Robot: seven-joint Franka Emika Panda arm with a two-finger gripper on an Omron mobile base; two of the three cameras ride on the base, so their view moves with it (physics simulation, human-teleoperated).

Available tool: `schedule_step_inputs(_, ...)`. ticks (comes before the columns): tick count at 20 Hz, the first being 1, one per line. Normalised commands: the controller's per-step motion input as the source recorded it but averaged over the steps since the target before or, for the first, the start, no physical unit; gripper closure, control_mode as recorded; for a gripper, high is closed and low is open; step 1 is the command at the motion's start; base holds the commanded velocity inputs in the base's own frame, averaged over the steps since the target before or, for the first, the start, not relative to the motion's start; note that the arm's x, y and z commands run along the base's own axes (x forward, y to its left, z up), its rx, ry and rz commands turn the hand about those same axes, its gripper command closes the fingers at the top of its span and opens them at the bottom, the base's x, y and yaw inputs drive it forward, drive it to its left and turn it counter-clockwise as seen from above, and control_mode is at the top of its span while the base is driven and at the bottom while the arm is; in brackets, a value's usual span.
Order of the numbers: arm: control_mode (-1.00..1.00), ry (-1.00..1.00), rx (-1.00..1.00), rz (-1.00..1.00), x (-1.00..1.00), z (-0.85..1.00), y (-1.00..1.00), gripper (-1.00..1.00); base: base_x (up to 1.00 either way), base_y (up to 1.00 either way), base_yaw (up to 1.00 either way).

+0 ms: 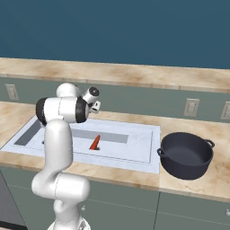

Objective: Dump the carrot from the pot into the sink. Then turn on the water and wash the carrot. Then turn off the water and put the carrot back in the pot.

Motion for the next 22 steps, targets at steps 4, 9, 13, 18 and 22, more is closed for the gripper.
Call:
schedule_step_inputs(4,-1.0,0.0,0.0,-0.04,0.19,-0.1,0.03,-1.0,0.0,0.0,0.0)
schedule_step_inputs(9,-1.0,0.0,0.0,-0.04,0.14,-0.1,0.02,-1.0,0.0,0.0,0.0)
schedule_step_inputs(13,-1.0,0.0,0.0,-0.04,0.09,-0.14,0.03,-1.0,0.0,0.0,0.0)
schedule_step_inputs(18,-1.0,0.0,0.0,-0.05,0.05,-0.2,0.06,1.0,0.0,0.0,0.0)
schedule_step_inputs(22,-1.0,0.0,0.0,-0.06,0.08,-0.2,0.0,1.0,0.0,0.0,0.0)
